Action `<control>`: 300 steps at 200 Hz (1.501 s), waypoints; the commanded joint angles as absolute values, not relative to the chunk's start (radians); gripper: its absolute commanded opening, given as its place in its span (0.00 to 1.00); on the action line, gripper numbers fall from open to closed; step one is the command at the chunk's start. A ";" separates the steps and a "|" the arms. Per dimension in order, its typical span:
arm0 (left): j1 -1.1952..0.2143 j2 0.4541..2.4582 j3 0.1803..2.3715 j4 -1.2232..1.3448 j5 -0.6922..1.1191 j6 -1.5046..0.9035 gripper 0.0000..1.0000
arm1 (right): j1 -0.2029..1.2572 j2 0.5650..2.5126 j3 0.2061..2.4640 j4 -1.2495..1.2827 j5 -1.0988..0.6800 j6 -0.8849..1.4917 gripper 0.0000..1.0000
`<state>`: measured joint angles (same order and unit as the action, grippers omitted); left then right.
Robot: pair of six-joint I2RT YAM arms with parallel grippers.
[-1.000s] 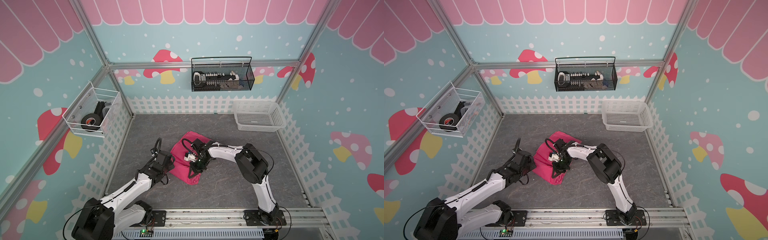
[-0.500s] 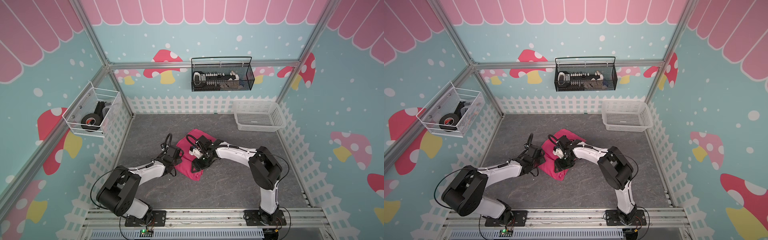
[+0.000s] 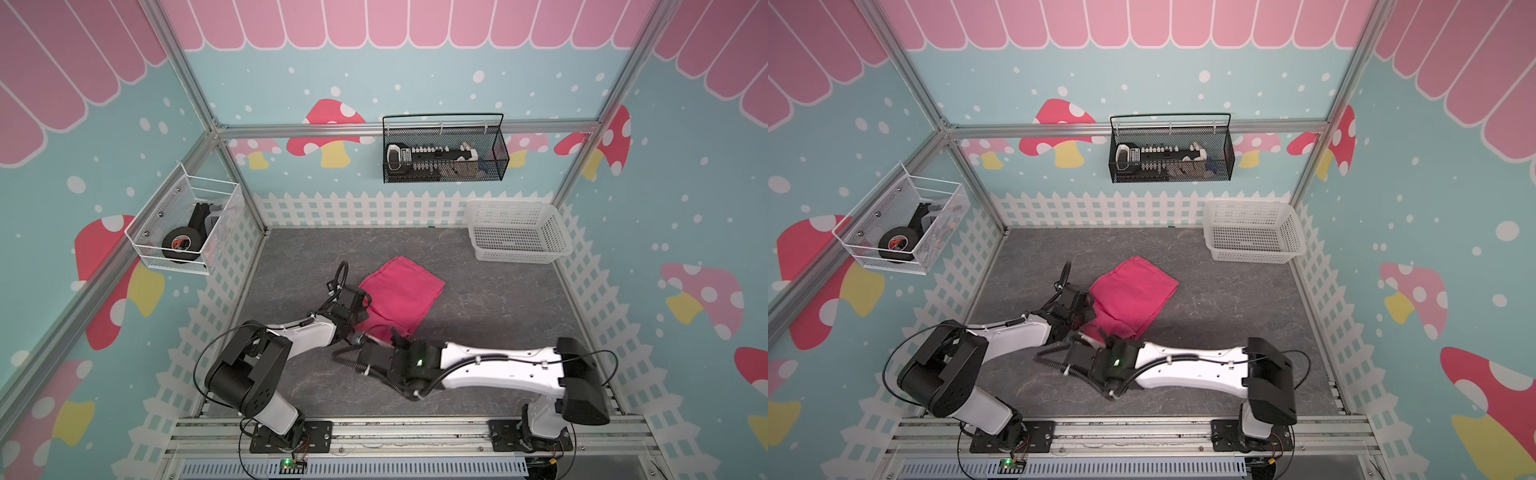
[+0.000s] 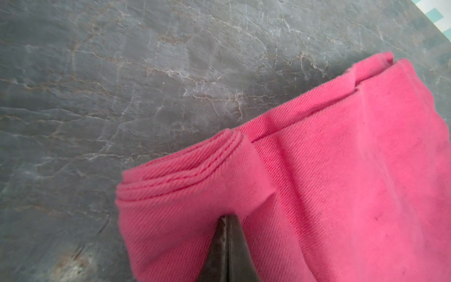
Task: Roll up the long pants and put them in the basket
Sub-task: Roll the long pant at the center of the board.
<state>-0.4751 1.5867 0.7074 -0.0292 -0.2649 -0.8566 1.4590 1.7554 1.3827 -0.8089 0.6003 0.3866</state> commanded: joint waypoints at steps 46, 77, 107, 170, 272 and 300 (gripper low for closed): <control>-0.470 1.608 0.694 -0.084 -0.198 -0.844 0.00 | 1.574 2.144 1.496 -0.946 1.033 0.489 0.69; -0.471 1.601 0.690 -0.083 -0.192 -0.846 0.00 | 1.528 2.322 1.582 -0.949 1.093 0.440 0.69; -0.471 1.589 0.680 -0.084 -0.190 -0.844 0.00 | 1.452 2.407 1.591 -0.921 1.115 0.417 0.70; -0.467 1.579 0.657 -0.081 -0.187 -0.839 0.00 | 1.276 2.431 1.539 -0.759 1.125 0.292 0.56; -0.261 1.226 0.786 -0.412 -0.390 -0.742 0.20 | 1.249 2.257 1.496 -0.682 0.878 0.155 0.00; -0.228 1.052 0.828 -0.512 -0.450 -0.729 0.20 | 1.262 2.119 1.559 -0.835 0.672 0.186 0.00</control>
